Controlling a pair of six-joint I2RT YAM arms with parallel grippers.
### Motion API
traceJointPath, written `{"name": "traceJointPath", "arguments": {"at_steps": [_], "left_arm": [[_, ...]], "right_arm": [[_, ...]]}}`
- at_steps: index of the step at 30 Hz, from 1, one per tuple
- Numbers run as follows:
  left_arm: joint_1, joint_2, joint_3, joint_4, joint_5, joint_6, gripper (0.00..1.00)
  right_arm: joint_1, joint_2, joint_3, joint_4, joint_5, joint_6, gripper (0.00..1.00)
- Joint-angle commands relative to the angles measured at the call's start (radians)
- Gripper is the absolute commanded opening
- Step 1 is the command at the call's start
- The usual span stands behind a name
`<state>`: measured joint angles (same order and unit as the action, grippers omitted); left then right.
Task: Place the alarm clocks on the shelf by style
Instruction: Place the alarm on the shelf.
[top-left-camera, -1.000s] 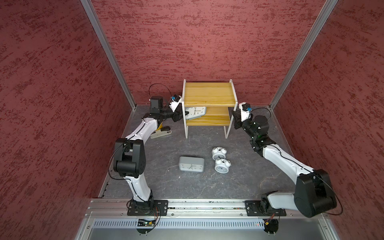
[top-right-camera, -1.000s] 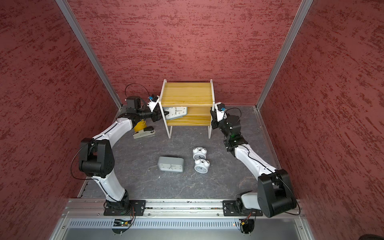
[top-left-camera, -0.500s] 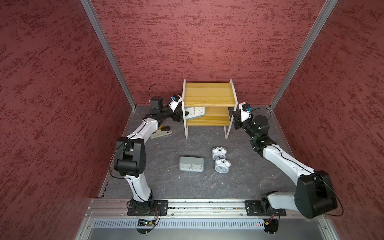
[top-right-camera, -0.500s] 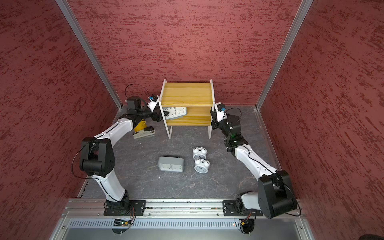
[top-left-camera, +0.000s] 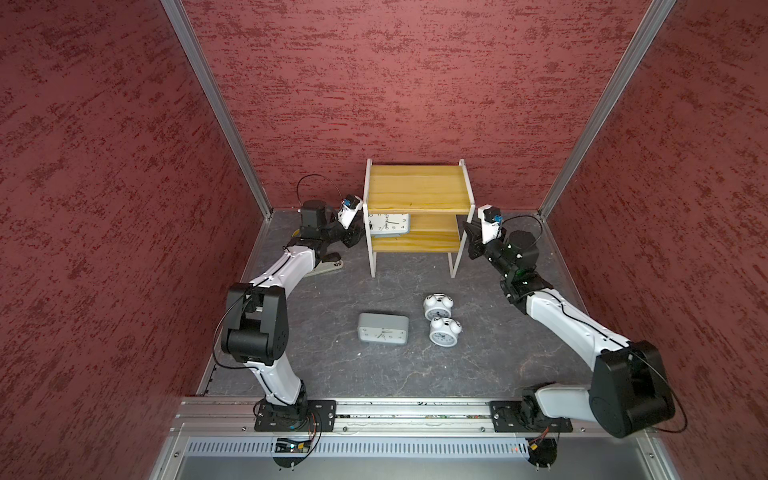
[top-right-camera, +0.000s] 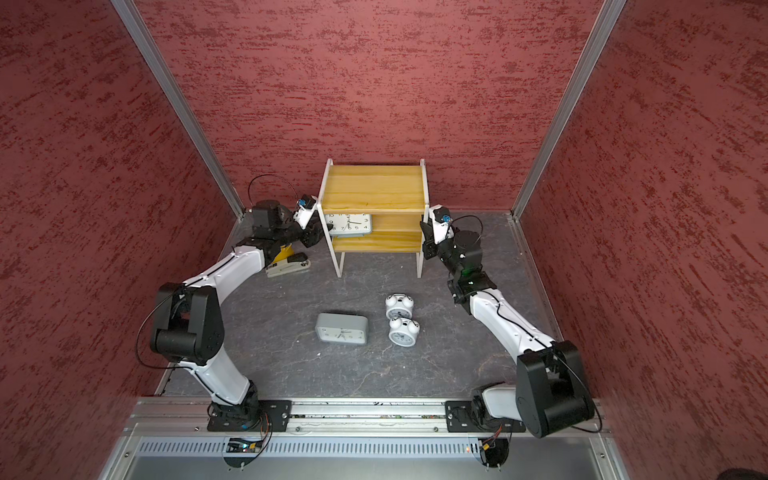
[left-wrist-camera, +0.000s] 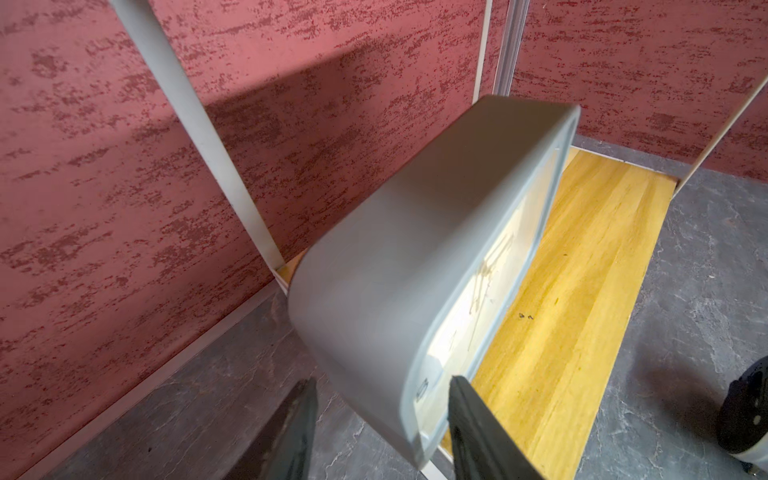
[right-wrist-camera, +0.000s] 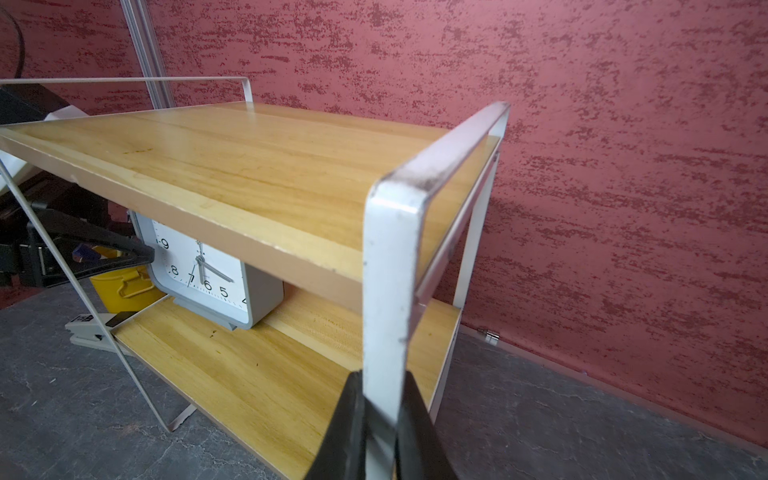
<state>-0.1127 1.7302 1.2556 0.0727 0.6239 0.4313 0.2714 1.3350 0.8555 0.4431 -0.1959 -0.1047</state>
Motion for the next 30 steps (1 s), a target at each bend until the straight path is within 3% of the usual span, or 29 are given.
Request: {"name": "traceJointPath", "arguments": {"at_steps": [1,14,30], "left_arm": [[-0.004,-0.027,-0.012,0.02,-0.007,-0.001,0.49],[-0.034,-0.001,0.017,0.007,0.033,-0.006,0.3],[-0.053,0.022,0.028,0.024,0.146,-0.045,0.31]], "right_arm": [[0.006,-0.029,0.013,0.002,-0.027,-0.027,0.13],[0.007,-0.033,0.014,-0.004,-0.028,-0.028,0.13],[0.006,-0.034,0.009,-0.015,-0.036,-0.027,0.13]]}}
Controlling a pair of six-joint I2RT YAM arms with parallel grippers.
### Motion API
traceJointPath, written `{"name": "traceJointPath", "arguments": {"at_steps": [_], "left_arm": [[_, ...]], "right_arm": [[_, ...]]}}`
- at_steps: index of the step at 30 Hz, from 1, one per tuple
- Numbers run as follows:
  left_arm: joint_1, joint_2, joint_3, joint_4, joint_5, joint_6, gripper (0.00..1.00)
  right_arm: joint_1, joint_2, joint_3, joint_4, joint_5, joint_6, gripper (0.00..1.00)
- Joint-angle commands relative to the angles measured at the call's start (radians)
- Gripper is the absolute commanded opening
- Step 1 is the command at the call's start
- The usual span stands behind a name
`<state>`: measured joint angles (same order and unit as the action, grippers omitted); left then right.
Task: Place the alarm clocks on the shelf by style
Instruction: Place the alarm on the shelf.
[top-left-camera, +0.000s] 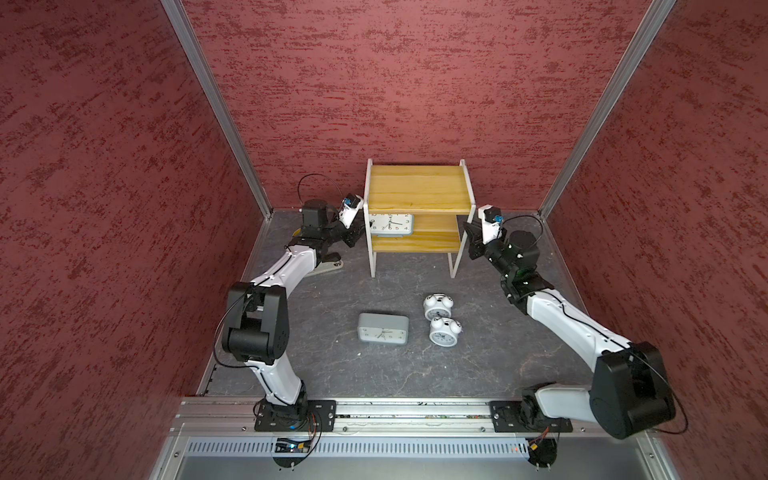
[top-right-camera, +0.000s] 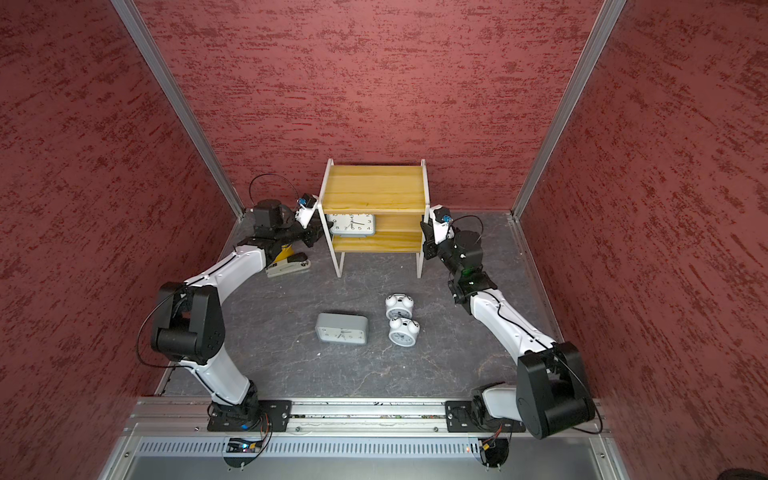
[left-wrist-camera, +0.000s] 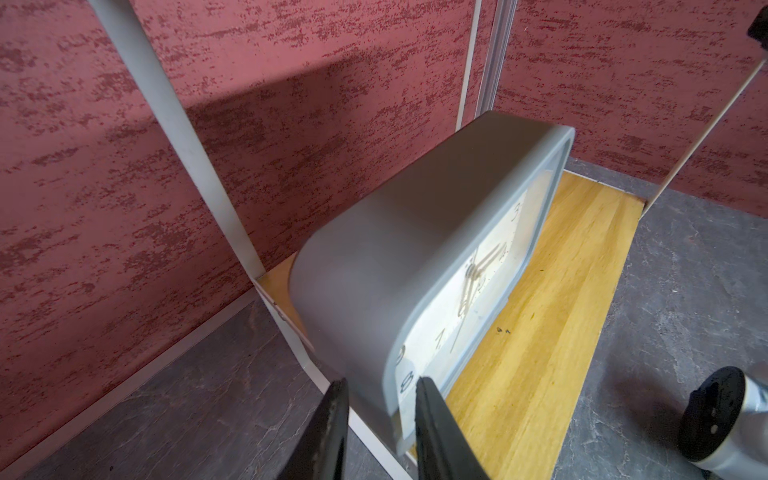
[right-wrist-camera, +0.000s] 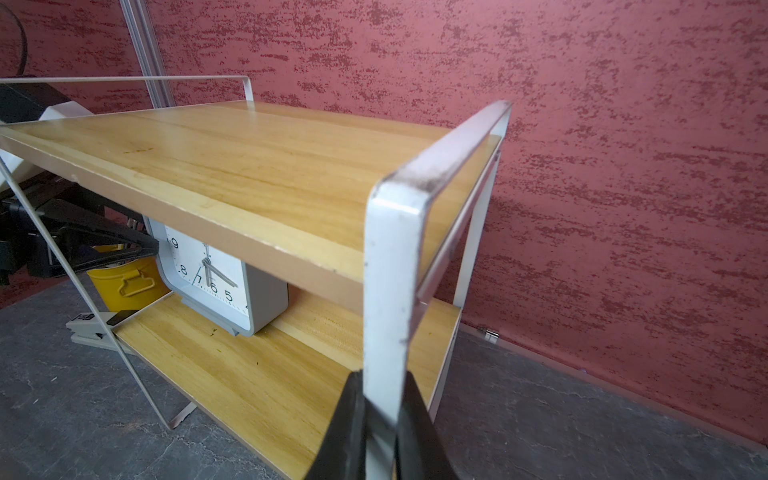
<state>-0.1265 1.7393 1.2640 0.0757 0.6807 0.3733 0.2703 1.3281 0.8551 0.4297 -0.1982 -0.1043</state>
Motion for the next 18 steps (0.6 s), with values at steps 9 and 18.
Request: {"name": "traceJointPath", "arguments": {"at_steps": [9,18], "left_arm": [[-0.039,0.02,0.022,0.04,0.088,-0.006,0.36],[-0.037,-0.005,0.008,0.066,0.034,-0.019,0.51]], "right_arm": [[0.007,-0.03,0.005,-0.003,-0.035,-0.028,0.14],[0.007,-0.051,-0.003,-0.011,-0.011,-0.026,0.18]]}}
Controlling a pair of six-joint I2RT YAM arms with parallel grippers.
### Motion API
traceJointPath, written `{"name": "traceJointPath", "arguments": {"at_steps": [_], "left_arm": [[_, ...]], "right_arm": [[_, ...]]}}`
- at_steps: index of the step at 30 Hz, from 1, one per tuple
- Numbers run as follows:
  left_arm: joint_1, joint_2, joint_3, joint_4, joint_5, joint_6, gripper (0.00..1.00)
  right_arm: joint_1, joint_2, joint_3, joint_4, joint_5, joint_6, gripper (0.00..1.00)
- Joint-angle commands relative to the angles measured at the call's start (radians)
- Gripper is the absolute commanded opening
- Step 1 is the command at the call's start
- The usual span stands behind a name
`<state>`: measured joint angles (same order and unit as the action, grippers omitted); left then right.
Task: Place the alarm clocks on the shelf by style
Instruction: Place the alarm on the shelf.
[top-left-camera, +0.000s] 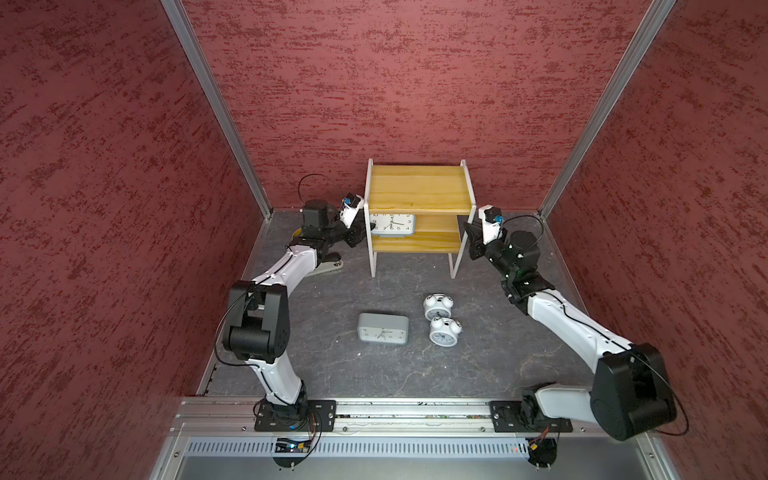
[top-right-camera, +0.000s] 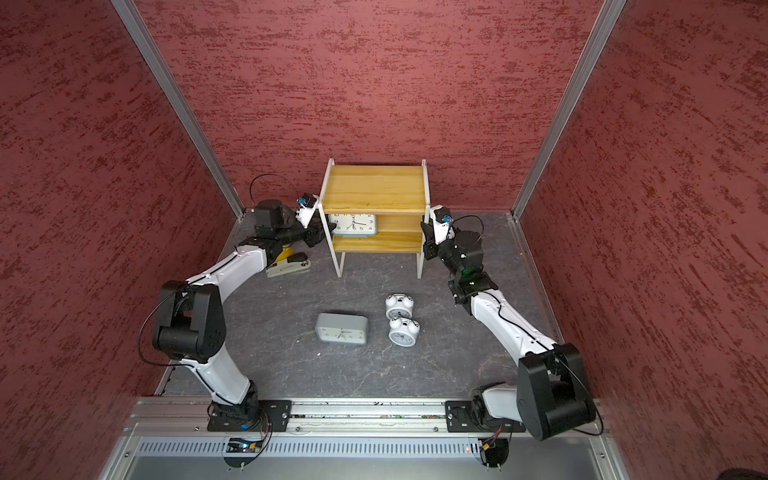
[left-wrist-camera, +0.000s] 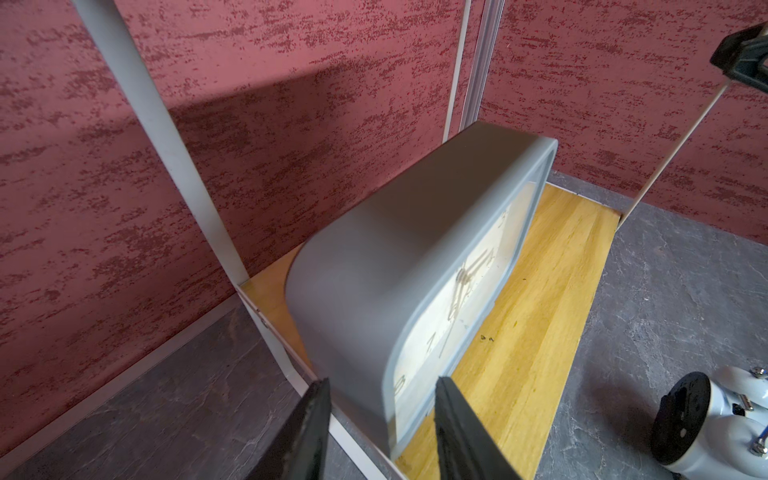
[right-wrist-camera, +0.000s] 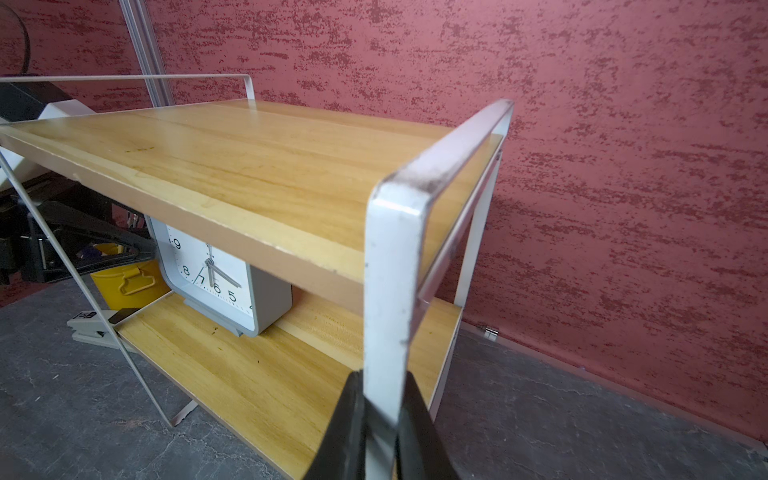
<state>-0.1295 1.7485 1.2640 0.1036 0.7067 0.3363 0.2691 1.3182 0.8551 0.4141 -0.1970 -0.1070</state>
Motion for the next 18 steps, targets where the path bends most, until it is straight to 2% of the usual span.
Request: {"name": "traceJointPath", "arguments": {"at_steps": [1,4,10,14,18], "left_arm": [[-0.033,-0.02,0.004,0.037,0.002,0.021,0.54],[-0.03,-0.042,-0.013,0.043,-0.033,0.026,0.7],[-0.027,-0.1,-0.061,0.03,-0.128,0.048,0.91],[-0.026,-0.161,-0.116,0.038,-0.228,0.021,0.99],[-0.024,-0.23,-0.174,0.027,-0.306,-0.012,1.0]], "right_arm": [[0.009,-0.044,-0.006,0.005,-0.007,-0.024,0.21],[0.009,-0.06,-0.016,0.008,0.008,-0.021,0.32],[0.009,-0.098,-0.037,-0.006,0.022,-0.019,0.61],[0.009,-0.138,-0.065,-0.034,0.059,-0.024,0.72],[0.009,-0.189,-0.103,-0.068,0.085,-0.024,0.76]]}}
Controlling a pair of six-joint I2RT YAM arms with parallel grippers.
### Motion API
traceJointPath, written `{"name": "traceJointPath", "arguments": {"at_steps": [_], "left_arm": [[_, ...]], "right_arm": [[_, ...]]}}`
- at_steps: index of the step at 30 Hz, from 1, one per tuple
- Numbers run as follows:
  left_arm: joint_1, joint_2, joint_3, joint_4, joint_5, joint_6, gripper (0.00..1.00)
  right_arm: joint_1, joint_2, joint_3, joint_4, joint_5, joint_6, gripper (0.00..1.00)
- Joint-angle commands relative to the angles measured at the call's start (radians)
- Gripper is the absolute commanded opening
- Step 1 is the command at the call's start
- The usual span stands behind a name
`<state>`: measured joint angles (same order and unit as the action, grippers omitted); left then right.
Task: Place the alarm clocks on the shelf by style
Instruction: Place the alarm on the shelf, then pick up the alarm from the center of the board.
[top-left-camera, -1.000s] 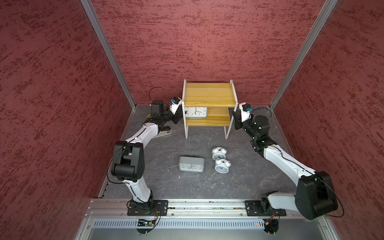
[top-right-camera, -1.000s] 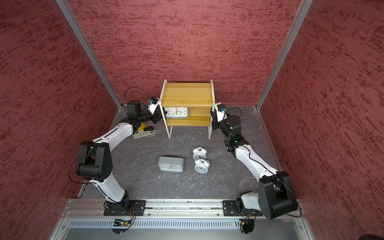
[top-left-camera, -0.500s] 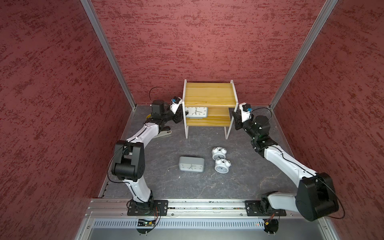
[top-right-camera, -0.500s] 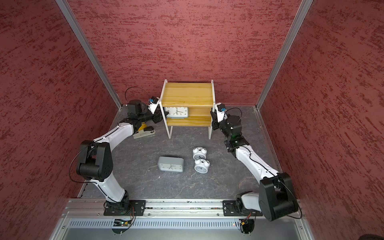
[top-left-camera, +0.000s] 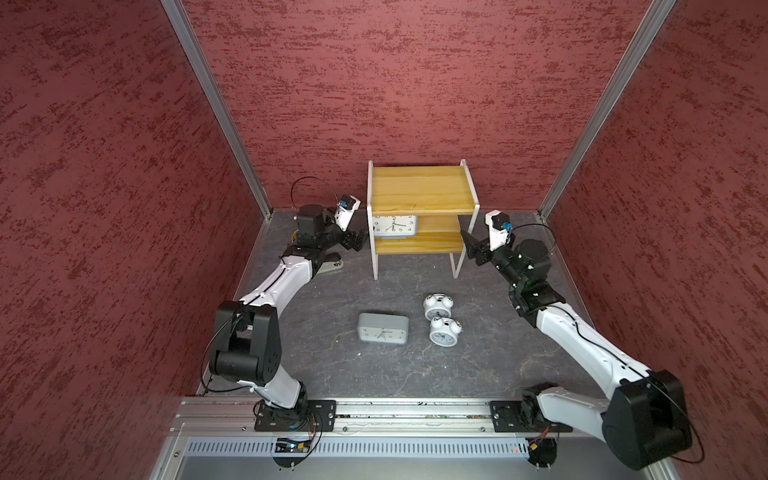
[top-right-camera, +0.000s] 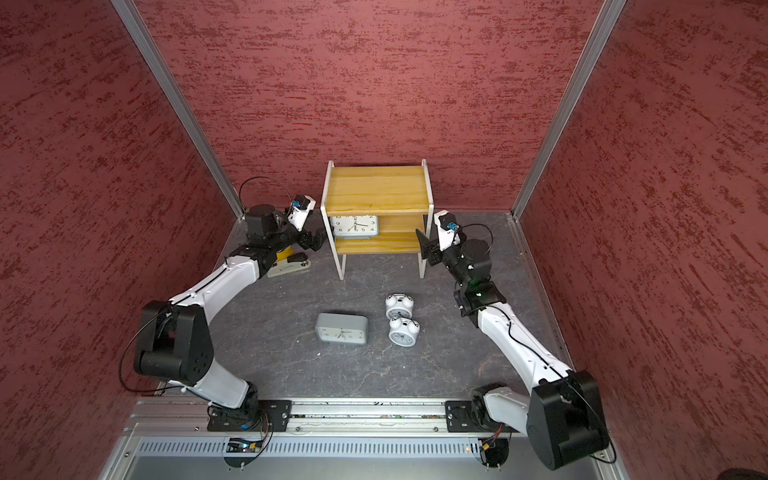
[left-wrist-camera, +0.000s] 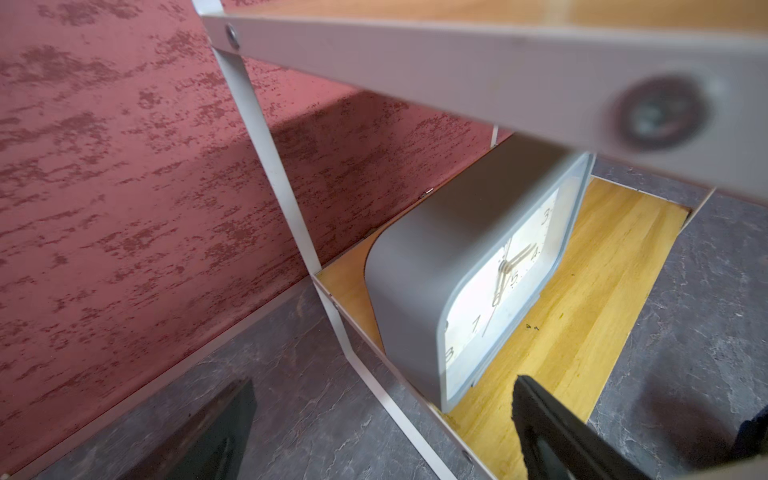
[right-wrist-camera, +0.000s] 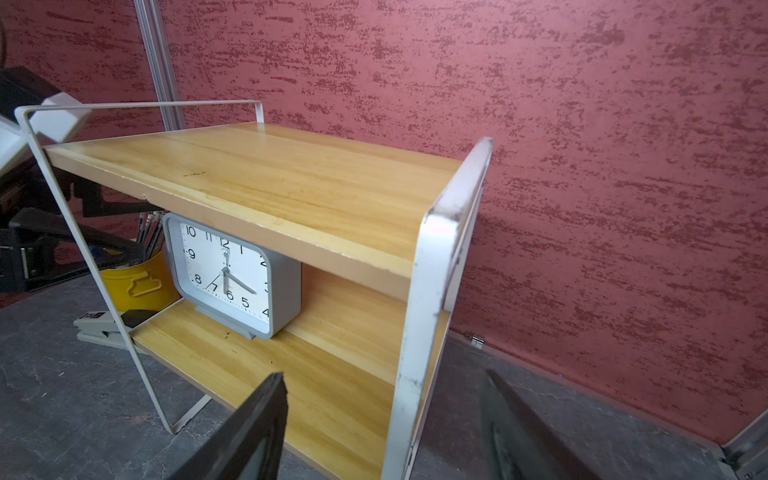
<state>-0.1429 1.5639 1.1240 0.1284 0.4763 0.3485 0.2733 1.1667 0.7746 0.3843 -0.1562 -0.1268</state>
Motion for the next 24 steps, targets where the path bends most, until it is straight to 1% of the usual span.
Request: {"name": "traceJointPath", "arguments": {"at_steps": [1,5,7,11,14,16,21,24], "left_arm": [[-0.011,-0.068,-0.053,0.003,-0.103,-0.03,1.0],[-0.003,-0.168,-0.116,-0.032,-0.154,-0.07,1.0],[-0.003,-0.224,-0.149,-0.05,-0.161,-0.094,1.0],[-0.003,-0.341,-0.205,-0.122,-0.146,-0.158,1.0],[-0.005,-0.426,-0.241,-0.204,-0.12,-0.187,1.0],[-0.006,-0.482,-0.259,-0.267,-0.097,-0.204,1.0],[-0.003,-0.623,-0.29,-0.463,-0.035,-0.172,1.0],[-0.001,-0.701,-0.358,-0.456,-0.039,-0.163,1.0]], "right_arm": [[0.004,-0.053,-0.032,-0.049,0.047,-0.004,0.77],[0.004,-0.119,-0.055,-0.135,0.027,-0.005,0.77],[0.004,-0.153,-0.057,-0.196,-0.002,-0.002,0.77],[0.007,-0.212,-0.058,-0.316,-0.146,0.02,0.76],[0.019,-0.237,-0.073,-0.355,-0.243,0.047,0.75],[0.043,-0.245,-0.087,-0.37,-0.28,0.053,0.75],[0.136,-0.243,-0.11,-0.423,-0.328,0.033,0.76],[0.196,-0.22,-0.118,-0.444,-0.348,0.008,0.76]]}}
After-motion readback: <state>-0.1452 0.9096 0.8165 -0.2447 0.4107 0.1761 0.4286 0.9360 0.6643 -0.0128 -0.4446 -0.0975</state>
